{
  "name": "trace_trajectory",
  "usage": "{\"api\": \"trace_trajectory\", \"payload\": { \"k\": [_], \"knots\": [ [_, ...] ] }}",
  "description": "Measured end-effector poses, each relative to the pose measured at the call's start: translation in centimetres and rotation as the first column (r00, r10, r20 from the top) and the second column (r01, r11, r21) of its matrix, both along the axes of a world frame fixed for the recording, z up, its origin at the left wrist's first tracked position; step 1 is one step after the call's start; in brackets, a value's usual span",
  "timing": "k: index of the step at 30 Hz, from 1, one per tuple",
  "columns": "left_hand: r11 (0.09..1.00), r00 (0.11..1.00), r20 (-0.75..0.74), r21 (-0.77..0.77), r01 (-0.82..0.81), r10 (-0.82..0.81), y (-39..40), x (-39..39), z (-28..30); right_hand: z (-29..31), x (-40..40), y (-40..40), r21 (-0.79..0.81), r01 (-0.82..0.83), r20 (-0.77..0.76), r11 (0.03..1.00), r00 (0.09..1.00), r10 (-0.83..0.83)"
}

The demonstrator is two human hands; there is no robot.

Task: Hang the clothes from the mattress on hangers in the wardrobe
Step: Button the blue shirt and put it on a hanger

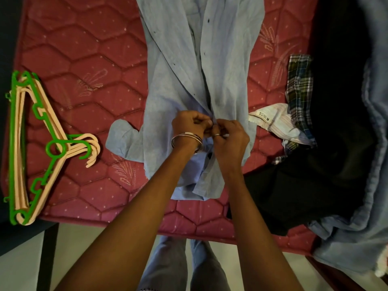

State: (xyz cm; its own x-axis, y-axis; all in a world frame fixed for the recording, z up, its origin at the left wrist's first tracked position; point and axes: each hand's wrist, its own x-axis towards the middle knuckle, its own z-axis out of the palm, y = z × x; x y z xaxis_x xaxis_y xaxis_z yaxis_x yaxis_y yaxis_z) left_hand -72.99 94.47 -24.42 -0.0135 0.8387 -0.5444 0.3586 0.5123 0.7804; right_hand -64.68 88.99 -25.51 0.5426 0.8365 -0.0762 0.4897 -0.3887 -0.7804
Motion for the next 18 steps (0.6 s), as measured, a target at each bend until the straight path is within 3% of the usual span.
{"api": "trace_trajectory", "payload": {
  "k": [4,11,15,18],
  "knots": [
    [1.0,1.0,0.021,-0.006,0.013,-0.013,0.0,-0.3,-0.2,-0.1,0.1,-0.2,0.022,0.029,-0.106,0.999,0.994,-0.027],
    [0.996,0.998,0.027,-0.073,-0.06,0.062,-0.1,-0.3,-0.1,-0.3,1.1,-0.2,0.006,-0.125,-0.129,0.992,0.984,0.125],
    [0.991,0.997,0.007,-0.111,-0.078,0.079,0.1,-0.6,-0.1,-1.0,2.5,0.2,-0.071,-0.208,-0.362,0.976,0.917,0.169],
    [0.991,1.0,-0.005,-0.131,-0.021,0.02,0.4,-0.7,0.1,-1.2,3.4,1.1,-0.111,-0.271,-0.44,0.956,0.876,0.197]
  ]
}}
